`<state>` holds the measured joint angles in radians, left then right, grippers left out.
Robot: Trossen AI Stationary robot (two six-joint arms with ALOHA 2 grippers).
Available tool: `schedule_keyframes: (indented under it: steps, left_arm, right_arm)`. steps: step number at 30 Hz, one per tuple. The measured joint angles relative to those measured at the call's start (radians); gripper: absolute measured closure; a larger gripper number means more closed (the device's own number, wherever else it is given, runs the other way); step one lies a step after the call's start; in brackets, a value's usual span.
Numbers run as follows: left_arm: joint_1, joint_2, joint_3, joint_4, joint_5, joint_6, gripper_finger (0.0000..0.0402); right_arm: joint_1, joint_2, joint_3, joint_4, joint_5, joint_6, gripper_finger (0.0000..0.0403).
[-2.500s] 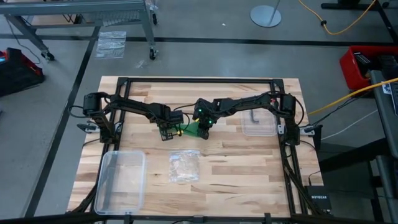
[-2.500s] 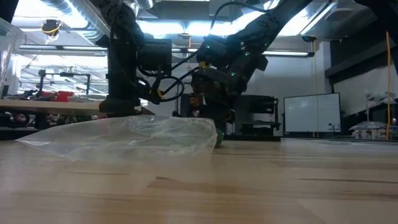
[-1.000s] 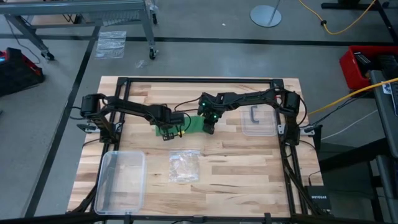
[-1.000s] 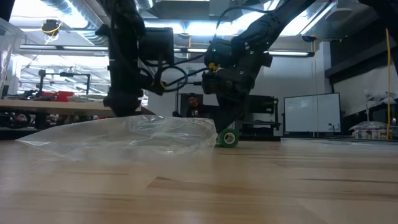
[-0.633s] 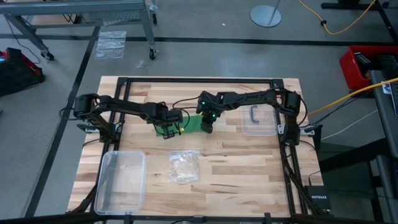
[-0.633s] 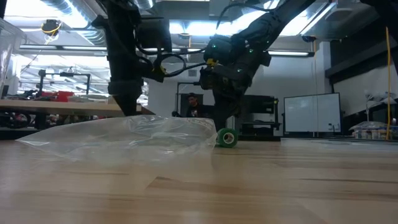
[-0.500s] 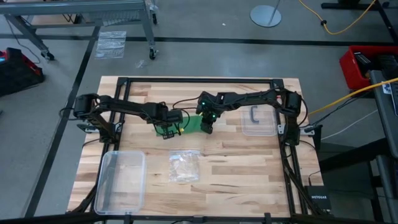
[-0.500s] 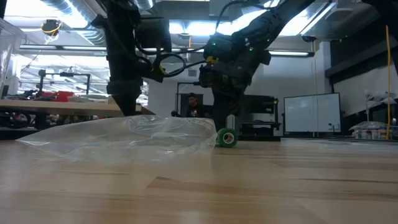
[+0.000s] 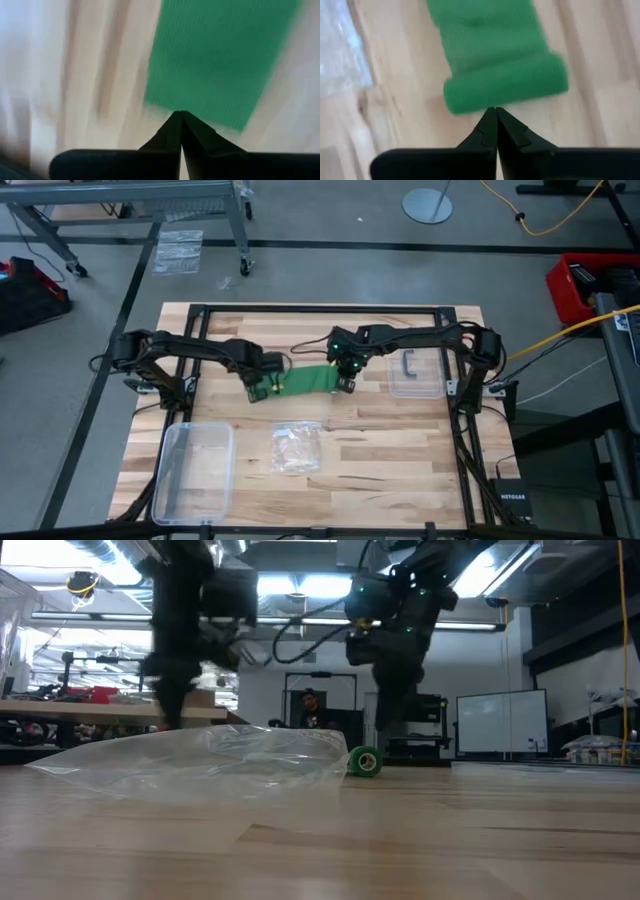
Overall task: Roll bandage
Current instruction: Roll the bandage
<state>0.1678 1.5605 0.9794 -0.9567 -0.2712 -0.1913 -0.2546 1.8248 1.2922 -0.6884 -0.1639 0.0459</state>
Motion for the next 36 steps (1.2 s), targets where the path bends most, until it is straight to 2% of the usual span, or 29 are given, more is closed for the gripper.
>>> schedule_keyframes:
  steps: [1, 4, 7, 9, 13, 23, 36]
  left_arm:
    - [0.001, 0.001, -0.001, 0.020, -0.007, -0.028, 0.0401]
    - [0.001, -0.003, -0.037, -0.092, 0.001, -0.092, 0.0401]
    - [-0.008, -0.003, -0.061, -0.011, -0.002, -0.097, 0.0401]
    - [-0.012, -0.003, -0.087, -0.012, -0.002, -0.097, 0.0401]
    - [-0.015, -0.003, -0.123, 0.106, 0.057, -0.081, 0.0401]
    - [0.000, -0.003, -0.199, 0.299, 0.119, -0.090, 0.0401]
    - [0.005, -0.006, -0.233, 0.313, 0.121, -0.100, 0.0401]
  right_arm:
    - [0.002, 0.001, -0.003, 0.006, 0.009, -0.001, 0.0403]
    - [0.011, 0.005, -0.032, -0.039, 0.026, 0.003, 0.0403]
    - [0.015, 0.002, -0.054, -0.019, 0.032, 0.015, 0.0403]
    - [0.018, 0.006, -0.079, -0.022, 0.044, 0.032, 0.0403]
    - [0.019, 0.003, -0.111, -0.016, 0.060, 0.048, 0.0403]
    - [0.019, 0.004, -0.138, 0.057, 0.076, 0.060, 0.0403]
    - [0.019, 0.005, -0.138, 0.218, 0.069, 0.086, 0.0403]
